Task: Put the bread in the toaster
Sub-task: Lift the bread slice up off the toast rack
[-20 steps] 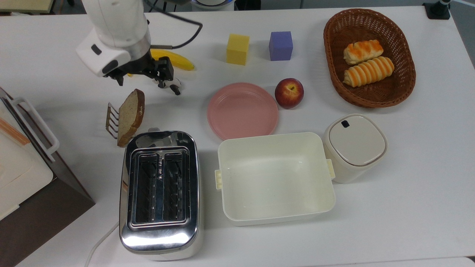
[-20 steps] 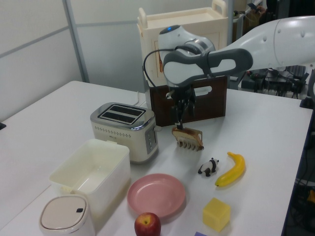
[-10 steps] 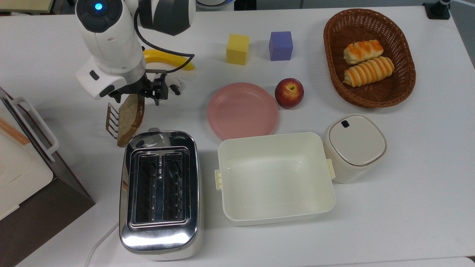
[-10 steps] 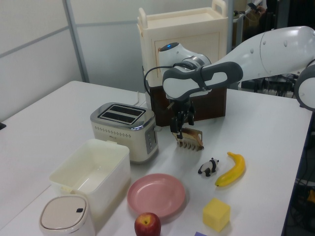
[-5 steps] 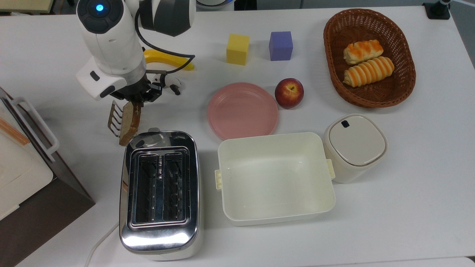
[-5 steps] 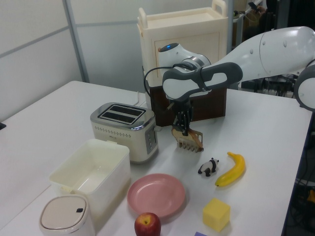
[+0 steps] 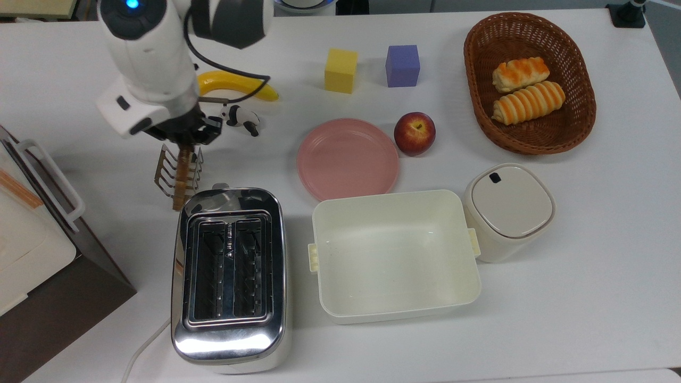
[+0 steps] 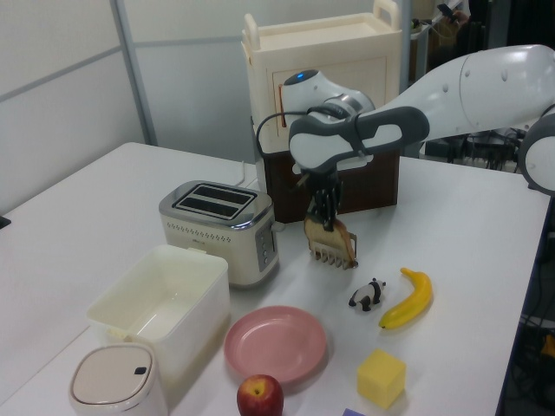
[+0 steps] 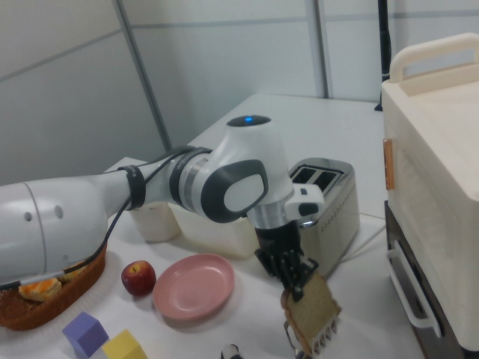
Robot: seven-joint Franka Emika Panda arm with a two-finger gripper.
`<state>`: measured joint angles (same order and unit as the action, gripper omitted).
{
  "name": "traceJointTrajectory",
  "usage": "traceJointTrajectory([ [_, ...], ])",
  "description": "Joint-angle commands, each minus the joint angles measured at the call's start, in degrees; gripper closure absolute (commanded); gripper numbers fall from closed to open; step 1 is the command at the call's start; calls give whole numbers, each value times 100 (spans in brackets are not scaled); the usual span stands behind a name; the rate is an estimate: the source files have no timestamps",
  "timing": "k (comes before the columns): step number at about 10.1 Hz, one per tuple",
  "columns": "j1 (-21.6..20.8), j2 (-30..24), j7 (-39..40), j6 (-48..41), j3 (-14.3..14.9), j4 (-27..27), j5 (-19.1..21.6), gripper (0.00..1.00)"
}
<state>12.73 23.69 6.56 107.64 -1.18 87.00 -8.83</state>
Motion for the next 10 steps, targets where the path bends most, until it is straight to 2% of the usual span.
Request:
traceJointTrajectory([
  [1,-25,-513,-145,74,180,-33,-31,100],
  [4,-33,-953,-243,126,110,-121,-5,100],
  [7,-77,-998,-252,274,-4,-611,-5,100],
  [10,-77,-981,-304,1737,-539,-605,100,100],
])
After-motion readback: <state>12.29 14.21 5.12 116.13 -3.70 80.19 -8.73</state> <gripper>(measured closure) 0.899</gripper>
